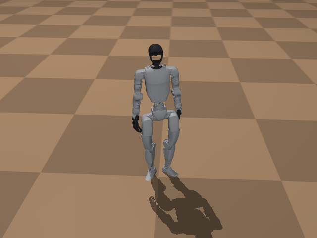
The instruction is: In place motions
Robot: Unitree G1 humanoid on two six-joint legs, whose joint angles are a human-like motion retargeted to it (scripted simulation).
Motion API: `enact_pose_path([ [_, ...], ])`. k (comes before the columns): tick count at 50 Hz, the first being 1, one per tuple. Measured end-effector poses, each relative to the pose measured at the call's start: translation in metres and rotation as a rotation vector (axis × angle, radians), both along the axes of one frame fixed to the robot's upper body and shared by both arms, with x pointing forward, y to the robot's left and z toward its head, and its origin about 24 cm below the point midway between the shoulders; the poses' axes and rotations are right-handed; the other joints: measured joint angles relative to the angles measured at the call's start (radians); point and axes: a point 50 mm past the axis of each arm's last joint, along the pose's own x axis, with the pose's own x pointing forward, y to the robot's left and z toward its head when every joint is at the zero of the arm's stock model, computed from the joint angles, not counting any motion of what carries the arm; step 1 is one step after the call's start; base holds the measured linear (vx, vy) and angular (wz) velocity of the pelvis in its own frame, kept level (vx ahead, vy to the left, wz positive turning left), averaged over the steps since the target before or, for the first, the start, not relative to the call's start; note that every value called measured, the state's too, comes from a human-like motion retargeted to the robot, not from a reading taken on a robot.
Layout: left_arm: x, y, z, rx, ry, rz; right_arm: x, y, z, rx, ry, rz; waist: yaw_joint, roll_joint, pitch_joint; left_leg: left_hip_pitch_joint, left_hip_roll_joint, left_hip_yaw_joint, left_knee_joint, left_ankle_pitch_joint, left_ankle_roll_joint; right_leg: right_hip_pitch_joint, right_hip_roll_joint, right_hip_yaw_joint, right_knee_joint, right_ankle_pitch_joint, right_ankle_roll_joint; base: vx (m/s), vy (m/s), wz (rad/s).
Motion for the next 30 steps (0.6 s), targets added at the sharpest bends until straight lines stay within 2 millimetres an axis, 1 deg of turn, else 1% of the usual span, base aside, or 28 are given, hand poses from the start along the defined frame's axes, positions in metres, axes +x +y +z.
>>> enact_pose_path([
  [30,-0.0003,-0.0011,0.0000,-0.004,0.001,0.005,-0.0007,0.0008,-0.0001,0.002,0.002,-0.002,0.003,0.005,-0.005,0.000,0.001,0.006,0.000,-0.003,-0.001,-0.001,0.002,0.006,-0.001,0.002,0.000,0.00,0.00,0.00],
])
